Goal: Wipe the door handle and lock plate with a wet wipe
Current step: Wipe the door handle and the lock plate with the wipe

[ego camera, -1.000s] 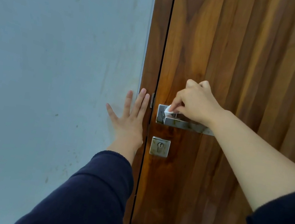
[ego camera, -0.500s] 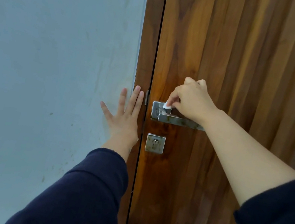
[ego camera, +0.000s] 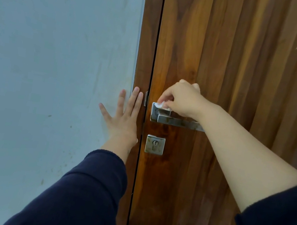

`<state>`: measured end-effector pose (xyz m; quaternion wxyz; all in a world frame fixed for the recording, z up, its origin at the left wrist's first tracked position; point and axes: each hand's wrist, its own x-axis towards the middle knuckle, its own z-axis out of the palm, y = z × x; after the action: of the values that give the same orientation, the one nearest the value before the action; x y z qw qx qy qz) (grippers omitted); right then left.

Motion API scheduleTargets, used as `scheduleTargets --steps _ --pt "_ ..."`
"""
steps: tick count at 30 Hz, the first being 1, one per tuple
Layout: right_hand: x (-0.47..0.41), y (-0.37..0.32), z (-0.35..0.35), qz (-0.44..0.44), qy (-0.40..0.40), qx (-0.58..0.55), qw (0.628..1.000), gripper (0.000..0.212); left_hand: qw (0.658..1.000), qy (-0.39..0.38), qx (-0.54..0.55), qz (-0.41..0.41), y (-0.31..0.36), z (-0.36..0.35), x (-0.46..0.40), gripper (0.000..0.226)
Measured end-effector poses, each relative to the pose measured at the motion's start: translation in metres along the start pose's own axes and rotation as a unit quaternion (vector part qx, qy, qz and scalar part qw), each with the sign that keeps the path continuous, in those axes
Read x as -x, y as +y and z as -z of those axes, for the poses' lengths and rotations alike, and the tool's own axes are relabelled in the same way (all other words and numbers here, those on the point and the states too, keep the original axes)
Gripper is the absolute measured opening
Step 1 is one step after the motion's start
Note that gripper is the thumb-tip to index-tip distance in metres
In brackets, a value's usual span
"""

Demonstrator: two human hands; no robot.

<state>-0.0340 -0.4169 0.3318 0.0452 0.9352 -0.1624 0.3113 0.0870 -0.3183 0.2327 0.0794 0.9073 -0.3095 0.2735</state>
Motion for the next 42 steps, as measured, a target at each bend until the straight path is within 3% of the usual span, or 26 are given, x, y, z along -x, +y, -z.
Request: scheduleTargets --steps 4,9,20,37,42 --pt "0.002 -0.004 -0.011 -0.029 -0.014 -0.006 0.999 0.009 1.0 0.001 -0.001 0.0 0.0 0.0 0.0 0.145" --pt "0.012 -0.007 0.013 -0.007 -0.094 -0.063 0.994 0.012 1.0 0.009 -0.001 0.0 0.0 -0.002 -0.001 0.144" --pt "0.019 -0.008 0.017 -0.005 -0.086 -0.094 0.992 0.015 1.0 0.021 -0.001 0.004 0.0 -0.004 -0.001 0.144" --pt "0.047 -0.013 0.01 -0.018 -0.007 -0.106 0.994 0.021 0.999 0.042 0.012 0.008 0.005 -0.005 0.002 0.142" --pt "0.062 0.016 0.008 -0.066 0.06 -0.055 0.995 0.024 0.998 0.04 0.042 0.004 0.017 -0.005 0.006 0.122"
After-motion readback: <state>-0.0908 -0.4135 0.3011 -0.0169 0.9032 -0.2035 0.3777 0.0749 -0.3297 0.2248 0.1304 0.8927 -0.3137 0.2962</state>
